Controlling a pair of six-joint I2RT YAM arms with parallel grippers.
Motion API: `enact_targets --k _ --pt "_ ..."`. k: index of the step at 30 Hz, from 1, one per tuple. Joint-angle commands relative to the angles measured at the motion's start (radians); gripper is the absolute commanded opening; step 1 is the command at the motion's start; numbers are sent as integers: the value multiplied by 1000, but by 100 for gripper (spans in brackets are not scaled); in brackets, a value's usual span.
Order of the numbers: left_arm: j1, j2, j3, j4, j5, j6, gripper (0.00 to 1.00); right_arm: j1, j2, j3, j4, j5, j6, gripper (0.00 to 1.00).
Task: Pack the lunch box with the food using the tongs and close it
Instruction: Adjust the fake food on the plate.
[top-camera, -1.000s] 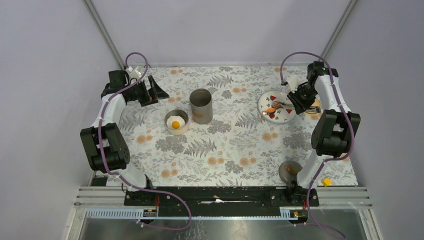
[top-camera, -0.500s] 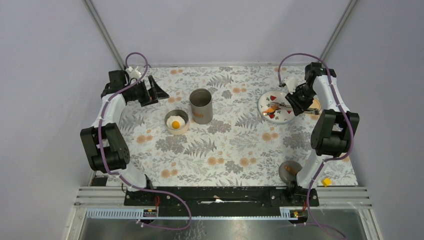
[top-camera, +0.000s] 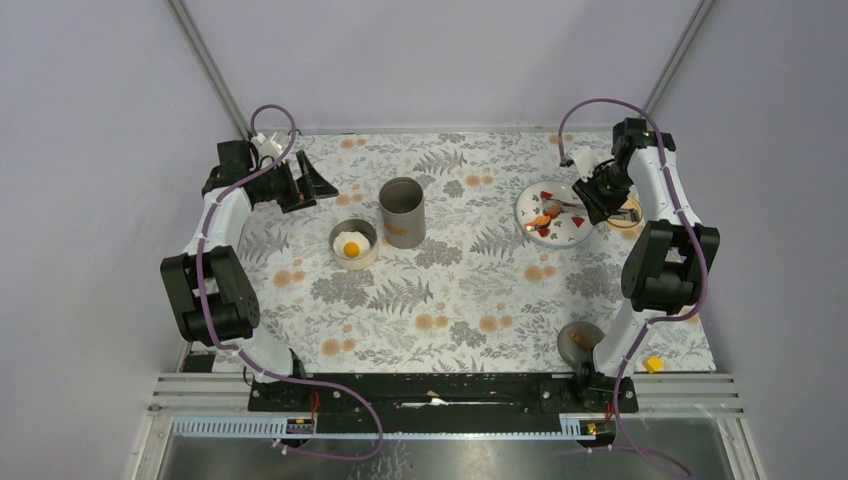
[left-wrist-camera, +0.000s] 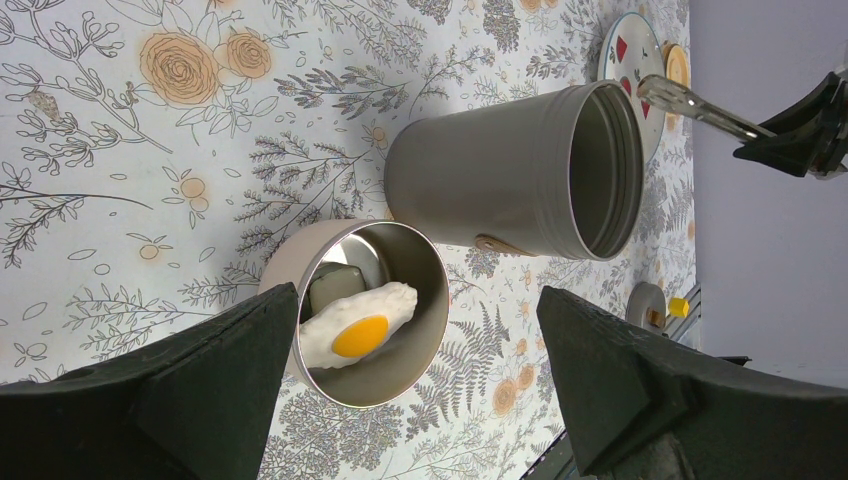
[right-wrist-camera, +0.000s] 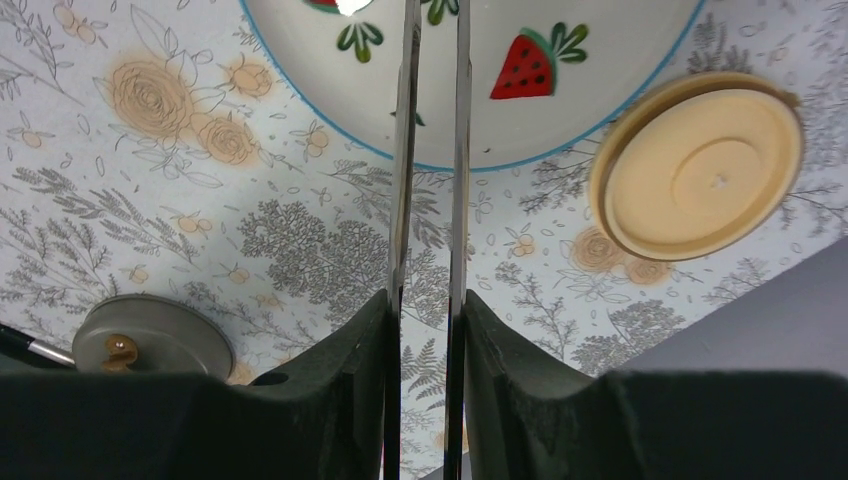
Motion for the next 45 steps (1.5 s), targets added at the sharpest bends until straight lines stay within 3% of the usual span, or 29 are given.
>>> enact_targets --k 1,16,45 --pt "0 -8 16 31 16 7 99 -6 -11 69 7 0 25 35" --pt "-1 -9 18 30 14 6 99 -3 2 -17 16 79 -22 34" --pt "-1 -6 19 31 15 4 99 21 -31 -44 -52 -2 -47 34"
